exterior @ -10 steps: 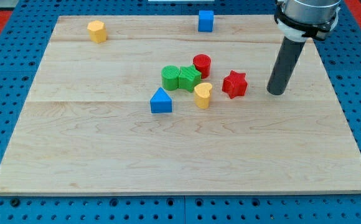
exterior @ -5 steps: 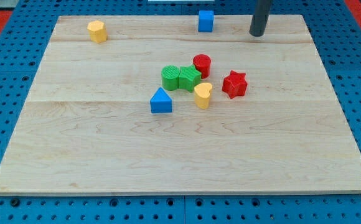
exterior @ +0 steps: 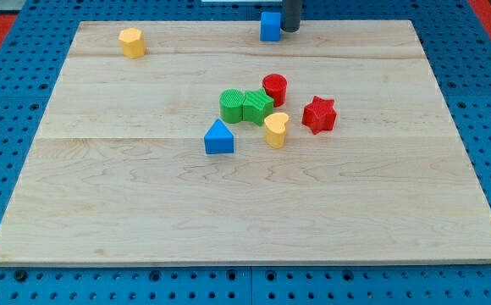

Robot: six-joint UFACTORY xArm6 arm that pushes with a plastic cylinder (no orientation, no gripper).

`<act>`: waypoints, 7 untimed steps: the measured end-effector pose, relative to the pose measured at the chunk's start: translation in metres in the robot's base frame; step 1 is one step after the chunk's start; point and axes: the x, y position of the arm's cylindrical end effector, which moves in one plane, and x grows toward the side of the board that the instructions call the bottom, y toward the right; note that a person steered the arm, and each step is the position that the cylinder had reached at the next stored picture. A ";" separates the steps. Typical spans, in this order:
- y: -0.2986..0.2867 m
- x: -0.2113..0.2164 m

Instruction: Push blue cube closer to yellow hexagon

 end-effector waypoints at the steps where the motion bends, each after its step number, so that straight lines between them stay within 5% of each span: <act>1: -0.005 0.001; 7: -0.139 0.015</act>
